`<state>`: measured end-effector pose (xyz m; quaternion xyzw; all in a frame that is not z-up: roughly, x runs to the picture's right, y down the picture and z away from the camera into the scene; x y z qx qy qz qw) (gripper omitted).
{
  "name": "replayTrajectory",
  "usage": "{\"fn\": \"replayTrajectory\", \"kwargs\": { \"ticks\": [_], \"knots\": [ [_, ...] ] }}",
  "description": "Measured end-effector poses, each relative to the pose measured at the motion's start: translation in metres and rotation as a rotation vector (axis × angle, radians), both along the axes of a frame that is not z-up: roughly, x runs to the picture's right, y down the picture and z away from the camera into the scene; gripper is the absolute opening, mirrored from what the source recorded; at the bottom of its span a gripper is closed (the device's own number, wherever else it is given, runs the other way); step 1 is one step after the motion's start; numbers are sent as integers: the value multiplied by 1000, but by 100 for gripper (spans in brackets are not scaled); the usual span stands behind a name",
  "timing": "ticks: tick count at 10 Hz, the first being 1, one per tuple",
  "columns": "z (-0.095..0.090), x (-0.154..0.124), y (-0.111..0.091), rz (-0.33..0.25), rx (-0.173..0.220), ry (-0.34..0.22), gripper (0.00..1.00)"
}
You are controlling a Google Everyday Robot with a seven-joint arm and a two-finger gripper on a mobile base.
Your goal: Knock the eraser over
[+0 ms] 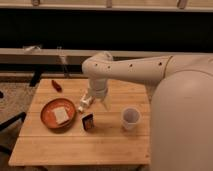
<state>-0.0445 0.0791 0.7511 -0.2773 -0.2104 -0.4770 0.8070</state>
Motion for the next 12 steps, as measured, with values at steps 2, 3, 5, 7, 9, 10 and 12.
{"fn": "replayTrajectory", "kwargs": {
  "ticks": [2,3,5,7,9,10,12],
  "knots": [
    [6,-14,3,-6,-3,-22,80],
    [10,-22,4,-11,-6,-34,80],
    [19,-33,5,-19,-8,-50,80],
    [27,-47,4,-23,-5,-74,80],
    [34,-61,2,-19,4,-102,80],
    [35,-72,4,-23,7,-121,80],
    [37,-82,7,-25,11,-144,80]
  ]
}}
